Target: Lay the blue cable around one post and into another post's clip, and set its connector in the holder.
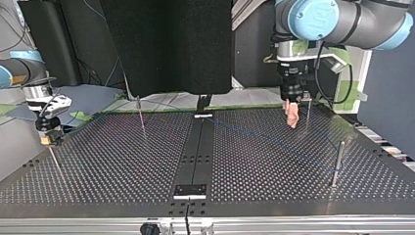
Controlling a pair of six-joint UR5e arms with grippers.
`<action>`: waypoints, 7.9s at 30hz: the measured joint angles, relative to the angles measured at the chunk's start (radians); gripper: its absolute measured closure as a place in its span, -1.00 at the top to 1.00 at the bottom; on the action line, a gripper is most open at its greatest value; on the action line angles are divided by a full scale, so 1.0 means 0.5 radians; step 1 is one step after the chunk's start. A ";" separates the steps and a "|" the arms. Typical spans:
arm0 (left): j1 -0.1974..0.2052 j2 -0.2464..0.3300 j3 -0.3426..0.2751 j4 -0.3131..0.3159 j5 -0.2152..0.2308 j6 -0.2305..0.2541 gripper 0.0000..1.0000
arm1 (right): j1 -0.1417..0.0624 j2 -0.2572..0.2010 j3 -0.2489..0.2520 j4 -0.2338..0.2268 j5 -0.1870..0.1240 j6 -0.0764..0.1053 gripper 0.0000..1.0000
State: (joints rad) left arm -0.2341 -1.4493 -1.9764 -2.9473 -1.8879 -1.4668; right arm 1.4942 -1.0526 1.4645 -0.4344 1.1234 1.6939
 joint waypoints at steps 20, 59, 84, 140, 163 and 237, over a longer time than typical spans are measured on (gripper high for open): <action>-0.393 -0.393 -0.394 0.393 0.130 -0.300 1.00 | 0.000 0.000 0.000 0.000 0.000 0.000 1.00; -0.654 -0.931 -0.947 1.167 -0.117 -0.654 1.00 | 0.000 0.000 0.000 0.000 0.000 0.000 1.00; -0.652 -0.931 -0.904 1.664 -0.117 -0.675 1.00 | 0.000 0.000 0.000 0.000 0.000 0.000 1.00; -0.658 -0.931 -0.897 2.483 -0.217 -0.229 1.00 | 0.000 0.000 0.000 0.000 0.000 0.000 1.00; -0.658 -0.931 -0.897 2.483 -0.217 -0.229 1.00 | 0.000 0.000 0.000 0.000 0.000 0.000 1.00; -0.658 -0.931 -0.897 2.483 -0.217 -0.229 1.00 | 0.000 0.000 0.000 0.000 0.000 0.000 1.00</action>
State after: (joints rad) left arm -0.5634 -1.9149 -2.4248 -1.7056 -1.9964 -1.5815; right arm 1.4942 -1.0525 1.4645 -0.4344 1.1234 1.6940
